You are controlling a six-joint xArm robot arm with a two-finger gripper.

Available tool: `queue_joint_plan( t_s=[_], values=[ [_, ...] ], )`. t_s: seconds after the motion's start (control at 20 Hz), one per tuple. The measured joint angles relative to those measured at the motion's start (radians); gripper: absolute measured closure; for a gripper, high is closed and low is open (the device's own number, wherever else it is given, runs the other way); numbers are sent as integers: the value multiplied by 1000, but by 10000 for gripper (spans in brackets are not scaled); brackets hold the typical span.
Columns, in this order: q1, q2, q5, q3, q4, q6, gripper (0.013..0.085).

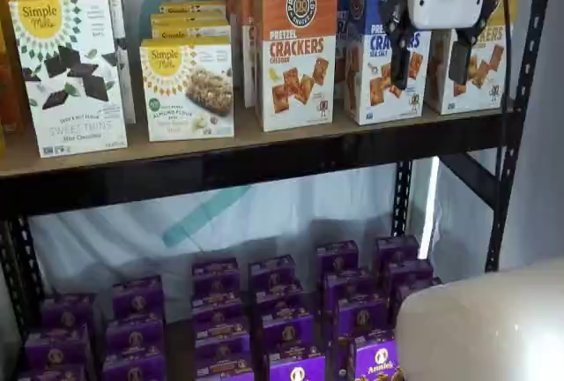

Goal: Retrieve the yellow and white box located on the top shelf, the sixth one from the left

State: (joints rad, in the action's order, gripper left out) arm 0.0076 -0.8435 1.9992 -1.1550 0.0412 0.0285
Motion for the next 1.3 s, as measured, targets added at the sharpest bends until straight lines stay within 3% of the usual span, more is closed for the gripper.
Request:
queue_joint_plan(
  t_s=[0.1, 0.3, 0.45, 0.7, 0.95, 1.3],
  values=[
    [-57, 9, 18, -6, 62, -26, 130],
    [-64, 8, 14, -2, 75, -32, 130],
    [-67, 5, -5, 2, 61, -42, 130],
    [-82, 12, -62, 11, -17, -89, 130],
    [-176, 31, -142, 25, -47, -189, 130],
    [-345, 83, -241, 12, -29, -349, 130]
  ],
)
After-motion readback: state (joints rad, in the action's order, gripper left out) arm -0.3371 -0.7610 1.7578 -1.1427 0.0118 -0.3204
